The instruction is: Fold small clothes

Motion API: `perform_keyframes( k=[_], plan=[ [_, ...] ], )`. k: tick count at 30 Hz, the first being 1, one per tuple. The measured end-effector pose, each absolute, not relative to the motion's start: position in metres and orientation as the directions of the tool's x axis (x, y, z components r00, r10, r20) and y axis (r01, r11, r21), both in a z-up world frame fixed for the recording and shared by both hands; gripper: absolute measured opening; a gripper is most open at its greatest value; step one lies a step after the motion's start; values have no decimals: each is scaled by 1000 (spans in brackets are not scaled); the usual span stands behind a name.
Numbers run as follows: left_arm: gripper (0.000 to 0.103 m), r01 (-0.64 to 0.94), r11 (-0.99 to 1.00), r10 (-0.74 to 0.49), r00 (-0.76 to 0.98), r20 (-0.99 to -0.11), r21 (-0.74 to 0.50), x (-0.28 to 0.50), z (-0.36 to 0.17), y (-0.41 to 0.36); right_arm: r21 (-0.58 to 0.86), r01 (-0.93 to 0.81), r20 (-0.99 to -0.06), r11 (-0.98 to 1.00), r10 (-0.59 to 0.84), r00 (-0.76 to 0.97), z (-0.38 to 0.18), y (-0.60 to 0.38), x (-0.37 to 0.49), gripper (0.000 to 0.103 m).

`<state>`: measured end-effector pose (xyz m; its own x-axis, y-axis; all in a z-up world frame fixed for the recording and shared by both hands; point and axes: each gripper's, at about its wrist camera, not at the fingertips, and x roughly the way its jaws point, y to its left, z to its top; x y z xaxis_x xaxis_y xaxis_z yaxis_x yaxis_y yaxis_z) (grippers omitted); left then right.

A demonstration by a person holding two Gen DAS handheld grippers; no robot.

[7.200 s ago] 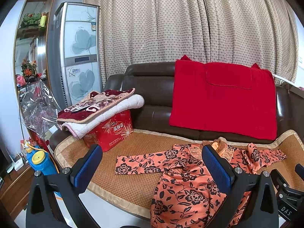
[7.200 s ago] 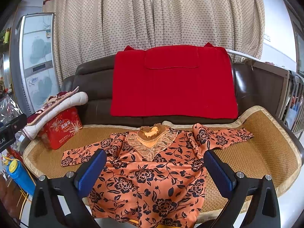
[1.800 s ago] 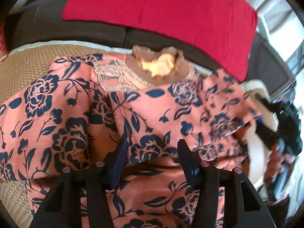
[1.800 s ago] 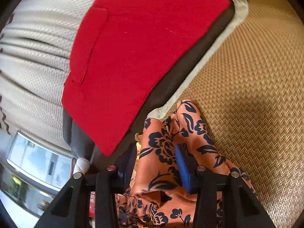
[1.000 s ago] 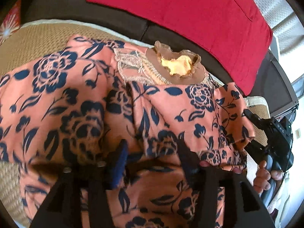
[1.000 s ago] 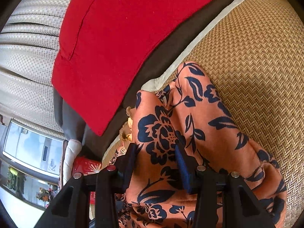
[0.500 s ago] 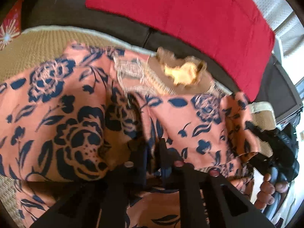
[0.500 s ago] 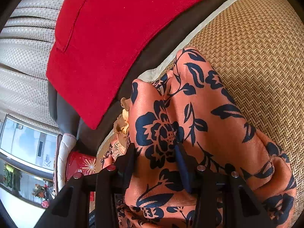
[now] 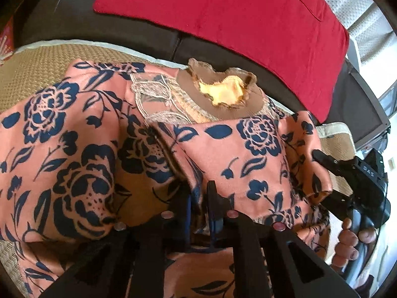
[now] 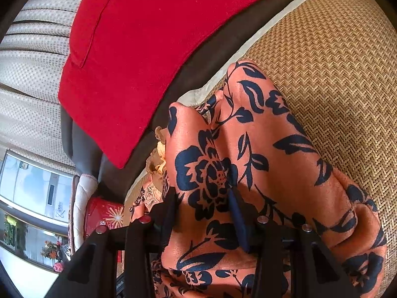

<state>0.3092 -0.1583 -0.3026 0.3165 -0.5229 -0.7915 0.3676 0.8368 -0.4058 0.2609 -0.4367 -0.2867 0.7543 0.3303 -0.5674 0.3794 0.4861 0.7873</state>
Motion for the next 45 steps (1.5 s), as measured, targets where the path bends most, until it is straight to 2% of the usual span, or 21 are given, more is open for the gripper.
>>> perform_keyframes(
  k=[6,12,18,21,24,26,29,32,34,38,43,45],
  plan=[
    [6,376,851,-511,434,-742,-367,307,-280,-143,783,374,-559,496,300,773,-279,-441,256,46],
    [6,306,939,-319,593,-740,-159,310,-259,-118,750,351,-537,561,206,818,-255,-450,246,46],
    [6,198,977,-182,601,-778,-76,326,-273,-96,741,358,-574,569,257,778,-264,-442,259,46],
    [7,226,970,-202,571,-796,-83,328,-276,-100,694,413,-660,589,293,691,-281,-434,271,45],
    [10,208,964,-253,544,-800,-163,332,-274,-88,684,402,-656,609,272,704,-273,-433,271,46],
    [16,171,960,-278,552,-786,-220,329,-268,-72,701,335,-597,630,262,758,-256,-426,269,46],
    [23,86,965,-247,602,-759,-246,314,-255,-35,636,238,-585,734,258,769,-234,-400,278,46],
    [31,-17,943,-249,628,-738,-332,303,-248,9,612,217,-649,761,326,687,-249,-371,296,46],
    [37,-109,921,-222,643,-733,-374,292,-248,48,612,273,-704,742,353,616,-271,-364,305,47],
    [50,-277,874,-138,645,-752,-398,266,-252,120,680,259,-637,686,379,671,-256,-374,298,52],
    [52,-414,782,-148,604,-783,-466,242,-274,177,668,206,-611,716,368,701,-240,-364,295,64],
    [56,-430,759,-178,586,-791,-489,236,-283,184,677,188,-601,711,388,698,-238,-360,294,64]
  ],
)
